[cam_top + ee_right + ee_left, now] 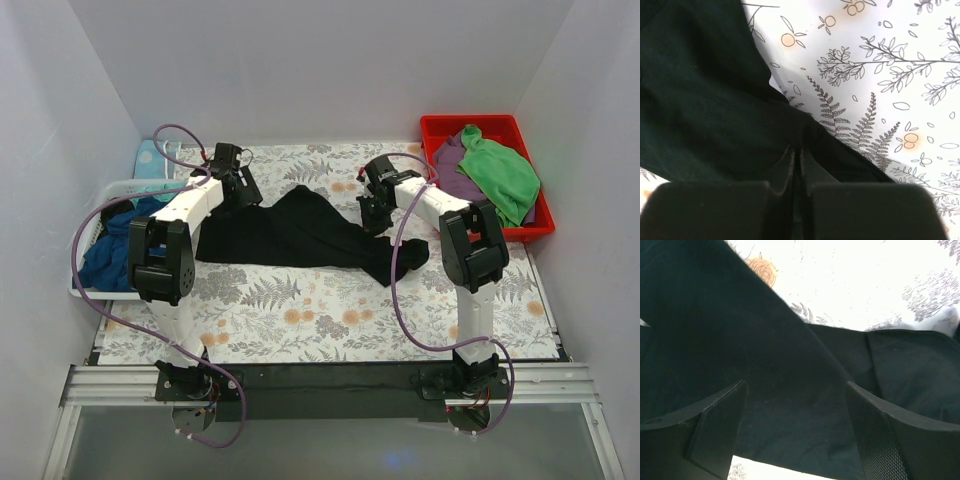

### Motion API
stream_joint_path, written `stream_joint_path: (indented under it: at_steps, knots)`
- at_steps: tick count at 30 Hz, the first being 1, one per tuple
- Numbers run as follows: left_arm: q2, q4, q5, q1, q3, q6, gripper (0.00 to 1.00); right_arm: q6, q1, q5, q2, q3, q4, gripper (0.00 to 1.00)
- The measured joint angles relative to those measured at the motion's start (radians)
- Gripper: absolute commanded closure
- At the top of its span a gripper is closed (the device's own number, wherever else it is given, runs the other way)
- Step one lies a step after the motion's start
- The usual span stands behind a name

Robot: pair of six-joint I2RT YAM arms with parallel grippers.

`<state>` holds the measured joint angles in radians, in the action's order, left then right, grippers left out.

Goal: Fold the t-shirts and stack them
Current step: Flatten out the tshirt

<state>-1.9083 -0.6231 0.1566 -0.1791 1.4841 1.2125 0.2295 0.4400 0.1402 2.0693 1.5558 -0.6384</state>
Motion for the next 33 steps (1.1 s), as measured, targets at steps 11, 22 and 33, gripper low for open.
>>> stream_joint_path:
  at_steps: [11,22,33]
  knots:
    - [-0.001,0.006,-0.003,0.003,-0.036,0.004,0.24,0.037,-0.008,-0.246,-0.112,0.003,-0.051,0.99]
    - [-0.015,0.019,-0.014,0.007,-0.035,0.021,0.26,0.089,-0.222,-0.319,-0.278,0.076,-0.070,0.99]
    - [-0.217,0.027,-0.171,0.008,0.168,0.094,0.26,0.129,-0.225,-0.221,-0.216,0.007,-0.069,0.99]
